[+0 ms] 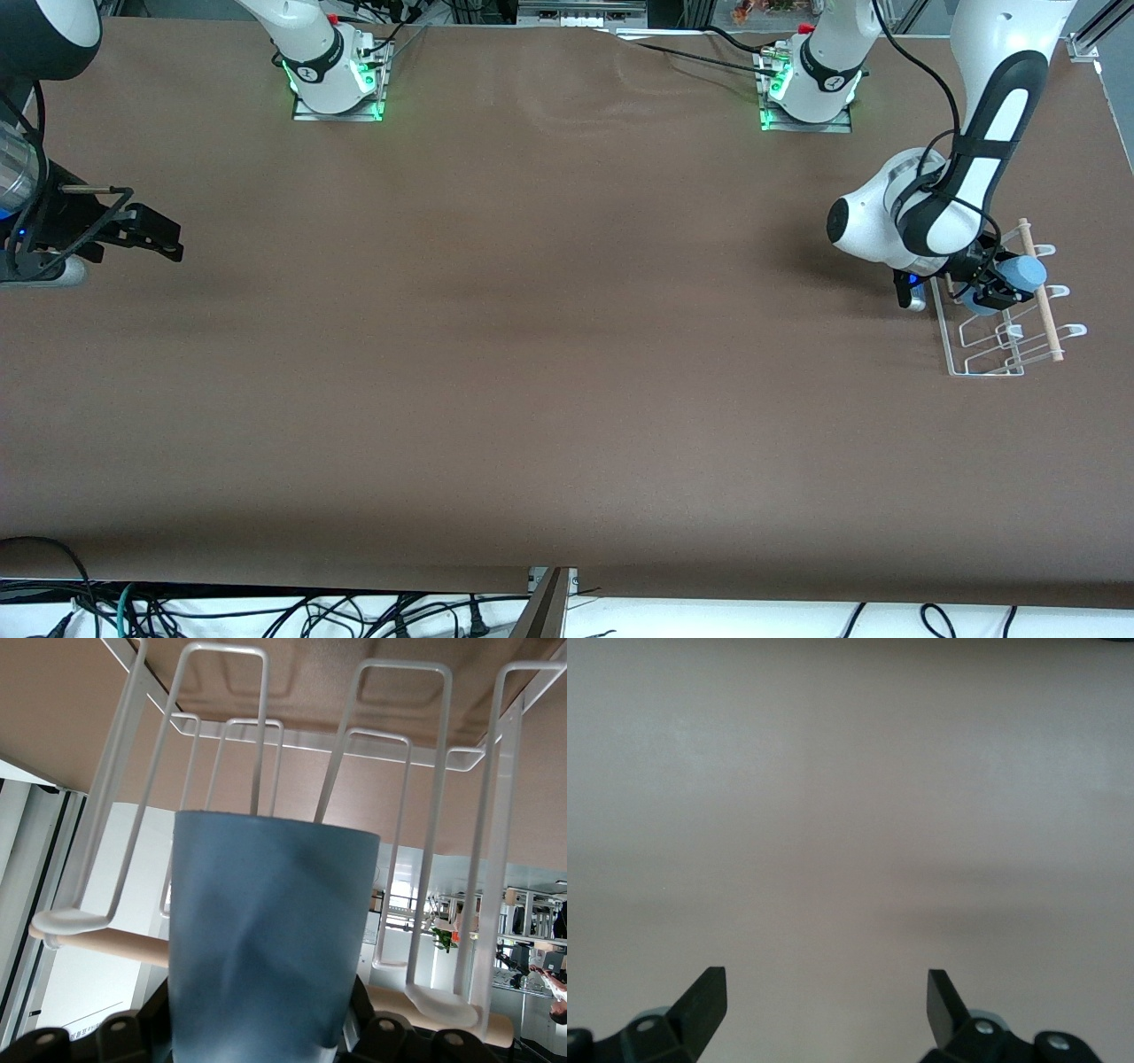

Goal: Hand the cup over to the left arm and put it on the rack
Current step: 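Lower the cup upside down onto the rack prongs with the left gripper, then open the left gripper and lift it away from the rack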

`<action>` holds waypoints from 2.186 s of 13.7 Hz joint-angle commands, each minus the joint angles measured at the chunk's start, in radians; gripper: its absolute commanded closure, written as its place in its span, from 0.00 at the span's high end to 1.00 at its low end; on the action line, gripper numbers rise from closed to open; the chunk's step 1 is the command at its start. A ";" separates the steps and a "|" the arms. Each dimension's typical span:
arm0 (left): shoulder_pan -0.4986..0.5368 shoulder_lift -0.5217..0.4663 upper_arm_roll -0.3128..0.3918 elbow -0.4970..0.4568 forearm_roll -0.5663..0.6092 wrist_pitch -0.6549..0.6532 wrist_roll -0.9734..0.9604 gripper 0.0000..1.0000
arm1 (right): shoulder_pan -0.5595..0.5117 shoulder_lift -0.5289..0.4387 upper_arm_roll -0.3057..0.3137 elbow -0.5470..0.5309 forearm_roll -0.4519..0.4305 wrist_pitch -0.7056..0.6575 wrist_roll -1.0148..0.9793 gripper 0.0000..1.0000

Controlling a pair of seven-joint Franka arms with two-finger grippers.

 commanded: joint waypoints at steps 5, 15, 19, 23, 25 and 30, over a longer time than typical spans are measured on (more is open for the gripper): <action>0.003 -0.008 -0.003 0.008 0.034 0.005 -0.014 1.00 | -0.013 -0.009 0.008 -0.009 -0.002 -0.004 -0.015 1.00; -0.002 -0.123 -0.022 0.149 -0.361 -0.048 0.000 1.00 | -0.013 -0.009 0.007 -0.009 -0.003 -0.003 -0.015 1.00; -0.002 -0.118 -0.068 0.322 -0.695 -0.162 -0.002 1.00 | -0.013 -0.008 0.008 -0.009 -0.003 -0.004 -0.014 1.00; -0.002 -0.115 -0.068 0.517 -1.054 -0.235 -0.023 1.00 | -0.013 -0.008 0.008 -0.009 -0.002 -0.003 -0.014 1.00; 0.001 -0.113 -0.066 0.624 -1.230 -0.265 -0.098 1.00 | -0.013 -0.008 0.008 -0.009 -0.002 -0.003 -0.014 1.00; 0.003 -0.110 -0.066 0.830 -1.495 -0.275 -0.164 1.00 | -0.013 -0.008 0.008 -0.009 -0.002 -0.001 -0.014 1.00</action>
